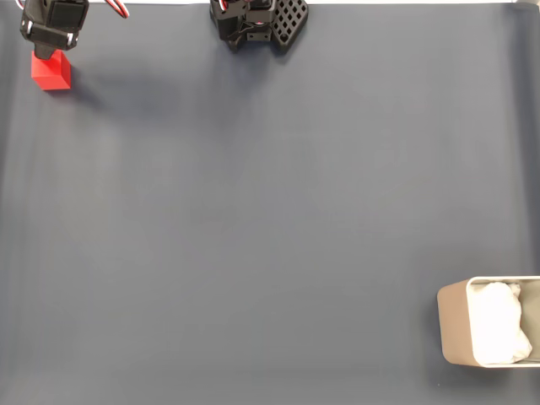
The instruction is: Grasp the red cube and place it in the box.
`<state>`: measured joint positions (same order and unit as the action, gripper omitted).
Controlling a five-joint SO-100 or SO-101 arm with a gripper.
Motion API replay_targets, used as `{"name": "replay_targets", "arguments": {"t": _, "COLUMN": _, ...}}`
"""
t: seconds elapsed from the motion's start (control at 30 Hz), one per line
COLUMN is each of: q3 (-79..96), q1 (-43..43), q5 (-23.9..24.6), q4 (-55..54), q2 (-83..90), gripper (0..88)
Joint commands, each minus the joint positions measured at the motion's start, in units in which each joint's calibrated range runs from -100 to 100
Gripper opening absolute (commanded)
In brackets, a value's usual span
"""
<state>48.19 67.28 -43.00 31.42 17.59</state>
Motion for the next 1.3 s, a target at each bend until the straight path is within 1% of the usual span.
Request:
{"name": "replay_targets", "arguments": {"t": 0.0, "q3": -2.48, "q1": -0.74, "q5": -0.2, "q4": 0.22, "q2": 3.04, "gripper": 7.5}}
{"name": "replay_targets", "arguments": {"t": 0.07, "q3": -2.3, "q1": -0.67, "q5": 0.2, "q4": -0.11, "q2": 3.38, "gripper": 12.6}}
{"name": "replay_targets", "arguments": {"t": 0.1, "q3": -2.12, "q1": -0.67, "q5": 0.39, "q4": -0.28, "q2": 3.56, "gripper": 13.8}}
{"name": "replay_targets", "arguments": {"t": 0.37, "q3": -1.57, "q1": -0.17, "q5": 1.81, "q4": -1.42, "q2": 5.46, "gripper": 13.5}}
{"name": "replay_targets", "arguments": {"t": 0.77, "q3": -4.03, "q1": 3.17, "q5": 0.83, "q4": -1.92, "q2": 8.06, "gripper": 13.5}}
{"name": "replay_targets", "arguments": {"t": 0.9, "q3": -1.75, "q1": 4.87, "q5": -0.1, "q4": -4.95, "q2": 8.06, "gripper": 13.5}}
{"name": "replay_targets", "arguments": {"t": 1.1, "q3": 5.73, "q1": 6.08, "q5": -2.15, "q4": -15.03, "q2": 7.98, "gripper": 13.3}}
{"name": "replay_targets", "arguments": {"t": 1.27, "q3": 7.56, "q1": 5.44, "q5": -3.22, "q4": -15.85, "q2": 7.72, "gripper": 13.4}}
